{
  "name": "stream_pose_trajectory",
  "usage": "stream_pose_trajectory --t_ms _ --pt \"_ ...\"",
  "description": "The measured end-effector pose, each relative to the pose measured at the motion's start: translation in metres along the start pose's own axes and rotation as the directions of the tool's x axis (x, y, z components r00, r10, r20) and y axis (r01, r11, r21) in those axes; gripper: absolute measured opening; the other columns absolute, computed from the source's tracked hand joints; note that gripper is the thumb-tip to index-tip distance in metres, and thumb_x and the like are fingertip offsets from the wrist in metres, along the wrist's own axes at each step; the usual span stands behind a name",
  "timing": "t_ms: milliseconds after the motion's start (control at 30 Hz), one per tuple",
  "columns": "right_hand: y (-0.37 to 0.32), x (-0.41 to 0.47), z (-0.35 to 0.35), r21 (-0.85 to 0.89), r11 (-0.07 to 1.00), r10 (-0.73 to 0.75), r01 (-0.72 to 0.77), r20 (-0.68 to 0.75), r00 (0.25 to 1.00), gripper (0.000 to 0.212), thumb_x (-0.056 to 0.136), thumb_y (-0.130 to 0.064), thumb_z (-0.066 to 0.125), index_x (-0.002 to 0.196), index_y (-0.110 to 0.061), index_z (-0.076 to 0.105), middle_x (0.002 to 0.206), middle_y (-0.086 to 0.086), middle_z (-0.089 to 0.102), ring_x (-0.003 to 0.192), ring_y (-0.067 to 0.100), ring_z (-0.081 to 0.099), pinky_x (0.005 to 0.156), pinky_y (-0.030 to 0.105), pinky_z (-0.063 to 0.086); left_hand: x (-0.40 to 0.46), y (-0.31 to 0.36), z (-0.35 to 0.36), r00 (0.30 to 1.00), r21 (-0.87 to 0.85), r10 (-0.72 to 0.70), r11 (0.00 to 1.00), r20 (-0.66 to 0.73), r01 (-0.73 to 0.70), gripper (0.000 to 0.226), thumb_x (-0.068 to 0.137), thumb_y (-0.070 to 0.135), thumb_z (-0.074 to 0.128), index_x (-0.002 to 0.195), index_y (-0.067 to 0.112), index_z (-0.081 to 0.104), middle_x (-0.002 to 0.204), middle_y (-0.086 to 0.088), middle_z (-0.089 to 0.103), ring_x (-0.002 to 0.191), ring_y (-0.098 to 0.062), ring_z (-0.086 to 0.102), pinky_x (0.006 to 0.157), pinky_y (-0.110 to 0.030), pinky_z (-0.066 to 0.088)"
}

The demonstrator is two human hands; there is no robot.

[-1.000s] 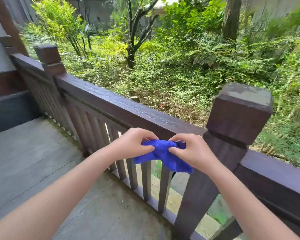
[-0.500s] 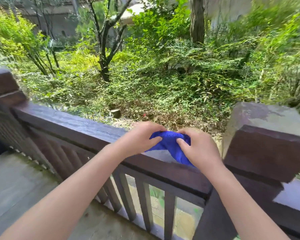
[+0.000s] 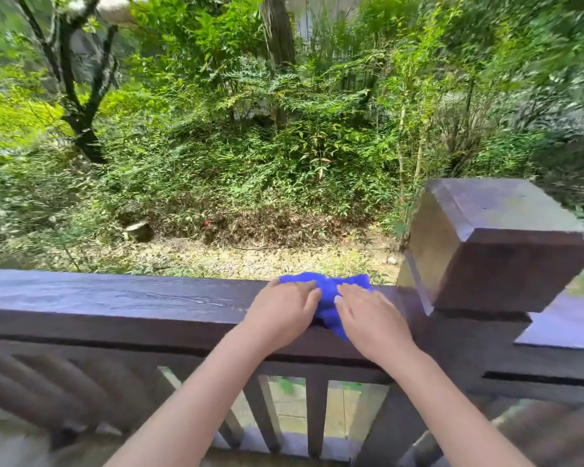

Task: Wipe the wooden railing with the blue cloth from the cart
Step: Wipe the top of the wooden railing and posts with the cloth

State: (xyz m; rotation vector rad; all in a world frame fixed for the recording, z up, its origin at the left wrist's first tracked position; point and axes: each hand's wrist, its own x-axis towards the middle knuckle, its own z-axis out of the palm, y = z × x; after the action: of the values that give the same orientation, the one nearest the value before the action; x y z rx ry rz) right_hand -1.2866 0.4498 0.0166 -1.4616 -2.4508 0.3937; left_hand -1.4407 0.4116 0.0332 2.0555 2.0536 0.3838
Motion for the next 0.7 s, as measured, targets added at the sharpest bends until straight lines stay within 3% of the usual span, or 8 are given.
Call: stream_pose_trajectory --t_ms 100,200,300,433,533,600,700 --pt "0.006 0.002 0.009 -0.064 0.998 0.029 -0.027 0.039 0.999 0.047 0.098 -0.034 0.022 0.142 -0.018 0.027 0.154 0.001 0.027 0.143 0.012 0.018 0.117 0.037 0.013 0.004 0.004 0.021 0.997 0.083 0.031 0.996 -0.065 -0.025 0.044 0.098 0.03 0.022 0.136 0.013 0.037 0.141 -0.007 0.048 0.13 -0.019 0.042 0.111 -0.038 0.021" --pt "0.01 0.007 0.019 -0.139 0.99 0.048 -0.04 0.055 0.997 0.052 0.097 -0.037 0.02 0.146 -0.026 0.008 0.159 0.001 0.004 0.145 0.013 0.001 0.118 0.044 0.003 0.005 -0.006 0.035 0.997 0.148 0.035 0.989 -0.074 -0.023 0.05 0.098 0.036 0.021 0.145 0.021 0.014 0.156 -0.001 0.021 0.142 -0.011 0.019 0.116 -0.046 0.008" --pt "0.006 0.011 0.028 -0.16 0.987 0.026 -0.021 0.029 0.999 0.054 0.096 -0.037 0.019 0.146 -0.027 0.003 0.159 0.003 0.001 0.146 0.015 -0.003 0.118 0.044 0.0 0.002 -0.022 0.037 0.995 0.226 0.057 0.973 -0.084 -0.037 0.052 0.097 0.041 0.016 0.145 0.028 0.001 0.158 0.006 0.007 0.144 -0.008 0.007 0.114 -0.052 -0.008" --pt "-0.026 0.016 0.049 -0.136 0.989 -0.066 0.063 -0.017 0.998 0.056 0.094 -0.038 0.021 0.146 -0.024 0.005 0.159 0.006 0.006 0.146 0.018 0.0 0.118 0.042 -0.001 -0.016 -0.063 0.022 0.993 0.377 0.055 0.926 -0.104 -0.012 0.058 0.09 0.045 -0.002 0.145 0.028 0.004 0.157 0.01 0.006 0.143 -0.007 0.004 0.106 -0.052 -0.023" --pt "-0.071 0.028 0.066 -0.06 0.985 -0.161 0.162 0.01 0.987 0.057 0.095 -0.037 0.022 0.147 -0.02 0.007 0.158 0.008 0.008 0.146 0.02 0.001 0.118 0.043 -0.002 -0.041 -0.099 0.0 0.991 0.424 -0.009 0.903 -0.131 0.064 0.066 0.085 0.046 -0.006 0.145 0.026 0.015 0.155 0.008 0.016 0.143 -0.01 0.01 0.106 -0.055 -0.019" --pt "-0.092 0.035 0.071 -0.033 0.977 -0.208 0.21 0.035 0.977 0.056 0.095 -0.036 0.023 0.147 -0.017 0.007 0.158 0.008 0.007 0.146 0.019 0.0 0.118 0.043 -0.003 -0.049 -0.116 -0.012 0.99 0.415 -0.097 0.9 -0.106 0.133 0.059 0.09 0.046 0.001 0.145 0.028 0.014 0.156 0.007 0.013 0.144 -0.01 0.007 0.112 -0.053 -0.013" --pt "-0.087 0.036 0.065 0.044 0.965 -0.259 0.257 0.063 0.964 0.056 0.096 -0.034 0.024 0.147 -0.017 0.007 0.159 0.003 0.005 0.145 0.013 -0.001 0.118 0.039 -0.001 -0.038 -0.106 -0.015 0.98 0.219 -0.142 0.961 -0.141 0.171 0.05 0.095 0.04 0.024 0.144 0.034 0.012 0.157 0.003 0.012 0.144 -0.012 0.006 0.117 -0.049 0.003"
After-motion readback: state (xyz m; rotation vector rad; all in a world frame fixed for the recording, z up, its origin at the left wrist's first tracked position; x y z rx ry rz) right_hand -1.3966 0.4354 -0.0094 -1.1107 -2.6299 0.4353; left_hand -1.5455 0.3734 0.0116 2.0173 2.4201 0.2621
